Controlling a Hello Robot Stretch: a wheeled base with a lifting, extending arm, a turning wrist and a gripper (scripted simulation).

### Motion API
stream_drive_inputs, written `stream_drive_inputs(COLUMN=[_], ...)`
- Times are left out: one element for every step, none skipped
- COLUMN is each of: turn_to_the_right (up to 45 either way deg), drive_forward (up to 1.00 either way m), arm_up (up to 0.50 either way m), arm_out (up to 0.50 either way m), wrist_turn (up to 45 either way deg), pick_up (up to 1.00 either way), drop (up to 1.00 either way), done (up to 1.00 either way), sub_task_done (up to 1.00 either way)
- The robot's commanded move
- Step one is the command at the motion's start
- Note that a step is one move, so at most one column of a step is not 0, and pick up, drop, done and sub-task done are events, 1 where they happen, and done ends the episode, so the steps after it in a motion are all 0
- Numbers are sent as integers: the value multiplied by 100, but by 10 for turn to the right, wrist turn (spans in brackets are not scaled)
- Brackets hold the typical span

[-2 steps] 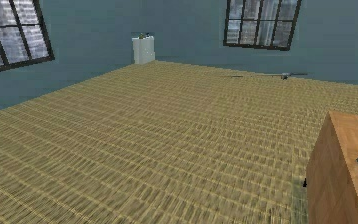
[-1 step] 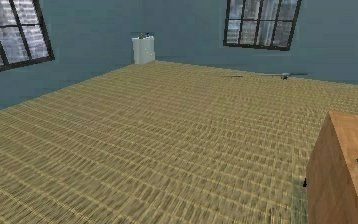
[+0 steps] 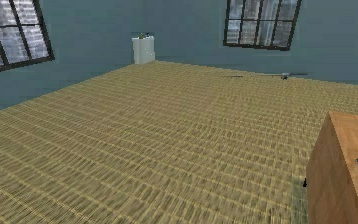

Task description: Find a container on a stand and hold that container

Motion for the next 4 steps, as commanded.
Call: stream_drive_inputs(turn_to_the_right=[0, 0, 0, 0], drive_forward=[0, 0, 0, 0], arm_up=[0, 0, -30, 0], arm_out=[0, 0, 0, 0], wrist_turn=[450, 180, 0, 0], pick_up=[0, 0, 0, 100], drop=[0, 0, 0, 0], done=[0, 0, 0, 0], sub_task_done=[0, 0, 0, 0])
